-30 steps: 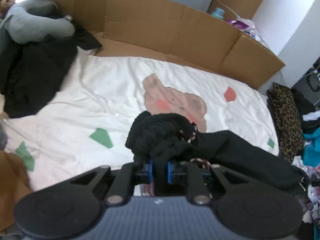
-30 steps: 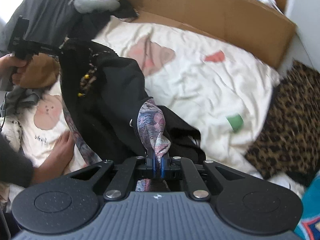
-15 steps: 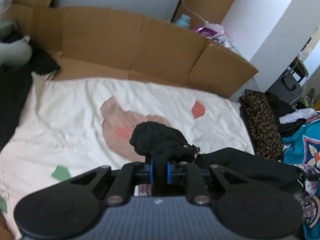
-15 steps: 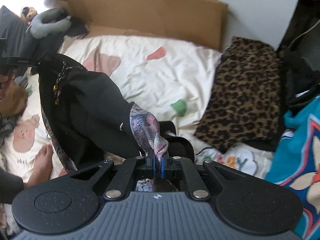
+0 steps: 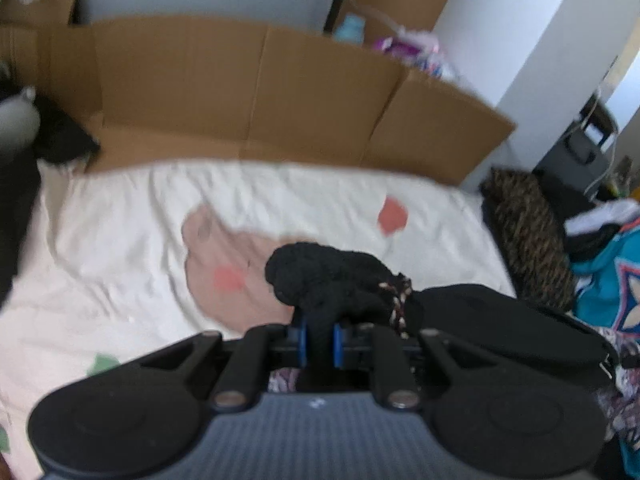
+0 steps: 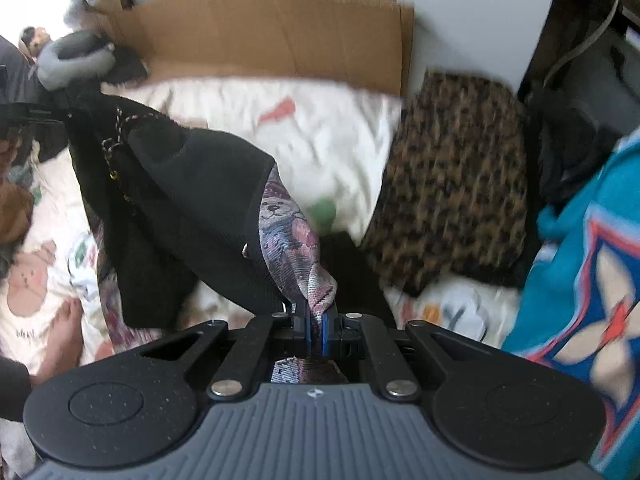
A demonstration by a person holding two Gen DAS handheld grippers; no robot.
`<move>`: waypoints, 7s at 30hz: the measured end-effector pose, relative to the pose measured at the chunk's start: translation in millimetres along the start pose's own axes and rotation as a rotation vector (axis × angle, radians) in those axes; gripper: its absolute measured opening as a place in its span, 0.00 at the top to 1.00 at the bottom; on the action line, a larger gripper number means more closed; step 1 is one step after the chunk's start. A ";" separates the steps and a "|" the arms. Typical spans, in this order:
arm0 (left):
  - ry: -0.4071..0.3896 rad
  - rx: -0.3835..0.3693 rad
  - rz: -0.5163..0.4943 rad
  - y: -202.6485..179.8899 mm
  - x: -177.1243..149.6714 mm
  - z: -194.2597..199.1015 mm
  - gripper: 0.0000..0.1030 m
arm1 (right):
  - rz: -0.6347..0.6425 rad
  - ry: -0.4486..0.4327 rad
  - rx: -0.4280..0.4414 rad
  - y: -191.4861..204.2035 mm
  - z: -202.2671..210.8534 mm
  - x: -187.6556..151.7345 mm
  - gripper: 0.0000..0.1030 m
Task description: Fold clothes
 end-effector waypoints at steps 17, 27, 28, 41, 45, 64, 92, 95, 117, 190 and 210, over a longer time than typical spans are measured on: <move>0.118 0.037 0.018 10.4 -111.5 2.2 0.87 | -0.036 0.080 0.030 -12.9 -30.2 -55.9 0.84; 0.103 0.098 0.112 43.7 -133.7 12.9 0.88 | 0.163 0.034 0.152 46.5 -65.6 56.6 0.84; 0.103 0.100 0.115 44.9 -135.5 12.1 0.88 | 0.183 0.032 0.166 56.0 -72.9 68.9 0.84; 0.087 0.081 0.128 48.3 -144.2 9.8 0.87 | 0.110 -0.041 0.187 134.5 -185.1 121.3 0.84; 0.115 0.074 0.103 47.9 -143.2 10.3 0.86 | 0.167 -0.012 0.110 141.7 -196.8 105.7 0.84; 0.138 0.096 0.183 51.1 -156.6 -2.2 0.86 | 0.171 0.120 0.123 153.4 -243.7 78.1 0.84; 0.140 0.078 0.179 52.1 -166.1 -4.4 0.84 | 0.292 0.002 0.375 219.3 -205.1 68.4 0.73; 0.144 0.079 0.174 52.1 -166.8 -4.5 0.83 | 0.341 0.006 0.365 226.9 -205.7 64.0 0.73; 0.160 0.065 0.143 52.5 -167.6 -9.0 0.82 | 0.609 0.157 0.502 279.9 -240.8 49.7 0.54; -0.027 0.041 0.016 51.4 -26.6 -65.5 0.65 | 0.210 -0.062 -0.170 71.1 -258.6 139.8 0.97; 0.125 -0.053 -0.079 -2.1 -50.9 -120.4 0.39 | 0.209 -0.048 -0.161 70.3 -261.0 136.8 0.97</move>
Point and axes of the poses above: each gripper's, at about its wrist camera, not at the fingertips, and z roughly against the way its jaws point, y to its left, x to its top, the point moved 6 cm from there along -z, roughly the way its jaws point, and after that the axes turned 11 degrees about -z, right-handed, at the moved point
